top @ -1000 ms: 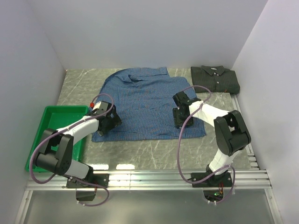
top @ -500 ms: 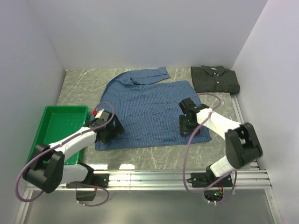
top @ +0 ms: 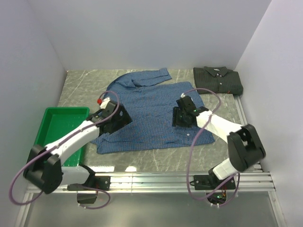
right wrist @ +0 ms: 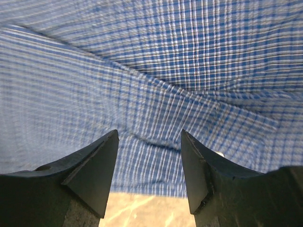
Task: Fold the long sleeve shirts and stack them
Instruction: Fold the shirt
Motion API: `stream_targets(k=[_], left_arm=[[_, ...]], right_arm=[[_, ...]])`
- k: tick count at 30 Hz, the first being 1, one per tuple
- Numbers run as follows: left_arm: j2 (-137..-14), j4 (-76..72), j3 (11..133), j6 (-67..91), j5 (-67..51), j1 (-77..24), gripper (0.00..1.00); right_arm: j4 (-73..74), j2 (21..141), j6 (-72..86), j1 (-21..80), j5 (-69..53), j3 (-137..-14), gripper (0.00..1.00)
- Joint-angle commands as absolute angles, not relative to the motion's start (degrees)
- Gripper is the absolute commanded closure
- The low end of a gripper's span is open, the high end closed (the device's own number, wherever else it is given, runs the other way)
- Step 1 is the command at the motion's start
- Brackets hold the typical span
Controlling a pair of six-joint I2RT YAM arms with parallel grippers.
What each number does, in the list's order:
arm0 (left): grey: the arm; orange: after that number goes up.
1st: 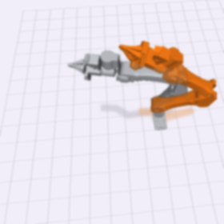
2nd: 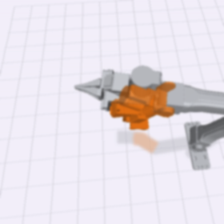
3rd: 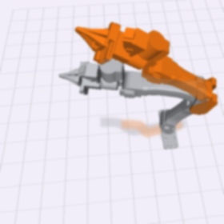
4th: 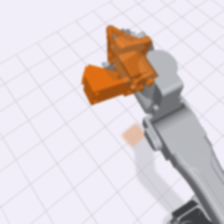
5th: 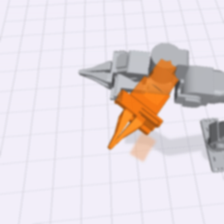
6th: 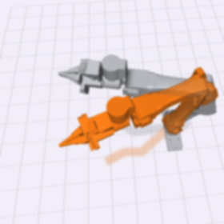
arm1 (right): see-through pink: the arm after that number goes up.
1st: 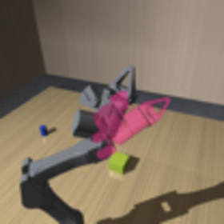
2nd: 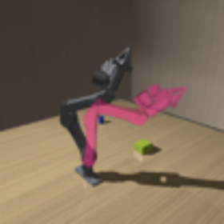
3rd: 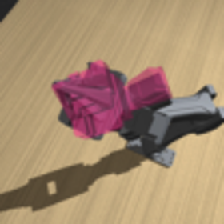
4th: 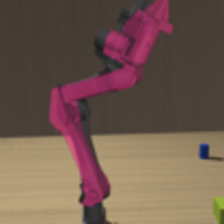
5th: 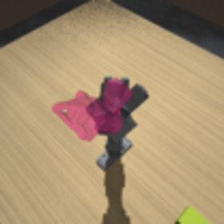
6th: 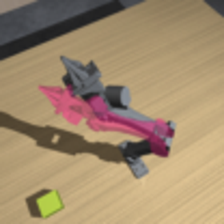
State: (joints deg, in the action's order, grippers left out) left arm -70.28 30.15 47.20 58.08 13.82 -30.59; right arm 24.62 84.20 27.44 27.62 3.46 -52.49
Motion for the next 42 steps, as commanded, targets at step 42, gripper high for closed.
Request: stream_targets(k=[42], left_arm=[[-75.5, 35.5, 56.4, 51.7, 15.0, -36.0, 0.01]], right_arm=[[29.4, 62.8, 32.4, 21.8, 3.2, -46.4, 0.37]])
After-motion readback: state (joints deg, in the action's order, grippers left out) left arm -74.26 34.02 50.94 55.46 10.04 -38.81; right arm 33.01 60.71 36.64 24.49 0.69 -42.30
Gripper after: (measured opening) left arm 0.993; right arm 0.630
